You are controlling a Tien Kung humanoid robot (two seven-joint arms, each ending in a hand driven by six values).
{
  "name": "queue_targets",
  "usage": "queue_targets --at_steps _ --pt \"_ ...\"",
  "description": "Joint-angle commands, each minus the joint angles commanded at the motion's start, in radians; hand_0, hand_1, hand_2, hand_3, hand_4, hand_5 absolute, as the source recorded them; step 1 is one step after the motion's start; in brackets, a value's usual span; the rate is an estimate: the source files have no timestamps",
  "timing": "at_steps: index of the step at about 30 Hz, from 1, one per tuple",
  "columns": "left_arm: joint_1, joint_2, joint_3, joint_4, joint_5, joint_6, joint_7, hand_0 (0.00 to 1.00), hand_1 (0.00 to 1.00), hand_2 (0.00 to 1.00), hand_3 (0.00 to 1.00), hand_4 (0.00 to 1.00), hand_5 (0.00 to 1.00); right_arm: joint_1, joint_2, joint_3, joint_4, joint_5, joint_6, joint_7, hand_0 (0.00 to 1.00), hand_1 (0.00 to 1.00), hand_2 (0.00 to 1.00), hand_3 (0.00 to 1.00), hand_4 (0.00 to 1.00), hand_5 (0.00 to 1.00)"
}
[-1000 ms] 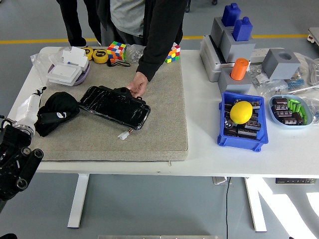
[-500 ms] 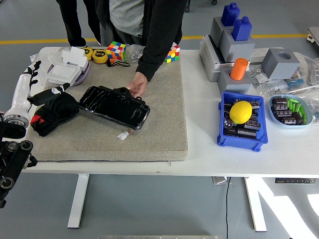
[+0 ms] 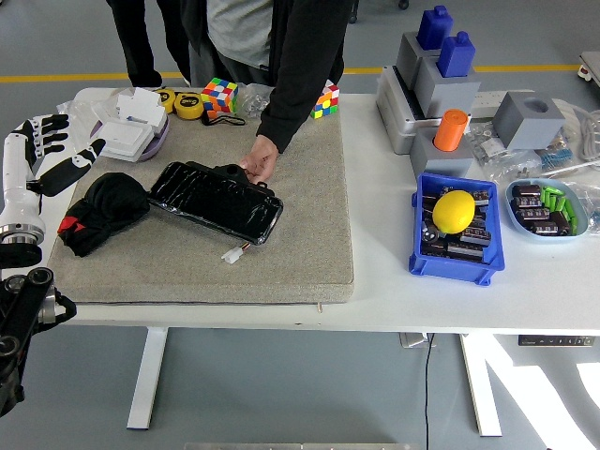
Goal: Pick the rag up,wipe the panel,place it on the desk
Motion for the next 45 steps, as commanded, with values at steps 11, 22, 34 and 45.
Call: queue_targets --at_steps 11,22,34,45 --pt "0.013 -0.007 -0.011 -0.033 -0.014 -0.005 -0.012 0.562 0.629 0.598 0.598 0.934 0.224 0.006 -0.005 0.053 -0.048 -0.047 0.001 -0.005 0.591 0.564 0.478 0.52 0.909 0.361" --pt "0.011 -0.008 -0.016 -0.052 -0.018 -0.013 -0.008 0.562 0.624 0.599 0.597 0.927 0.225 0.009 -0.006 0.104 -0.071 -0.087 0.002 -0.012 0.59 0.565 0.478 0.521 0.908 0.362" --pt "0.003 -0.011 -0.028 -0.063 -0.019 -0.017 -0.004 0.562 0.621 0.59 0.595 0.925 0.228 0.017 -0.007 0.111 -0.07 -0.09 0.0 -0.019 0.591 0.567 0.482 0.524 0.907 0.365" --pt "-0.002 -0.007 -0.033 -0.062 -0.017 -0.02 0.0 0.561 0.618 0.589 0.593 0.918 0.232 0.027 -0.013 0.106 -0.07 -0.088 0.0 -0.024 0.592 0.566 0.484 0.524 0.907 0.369"
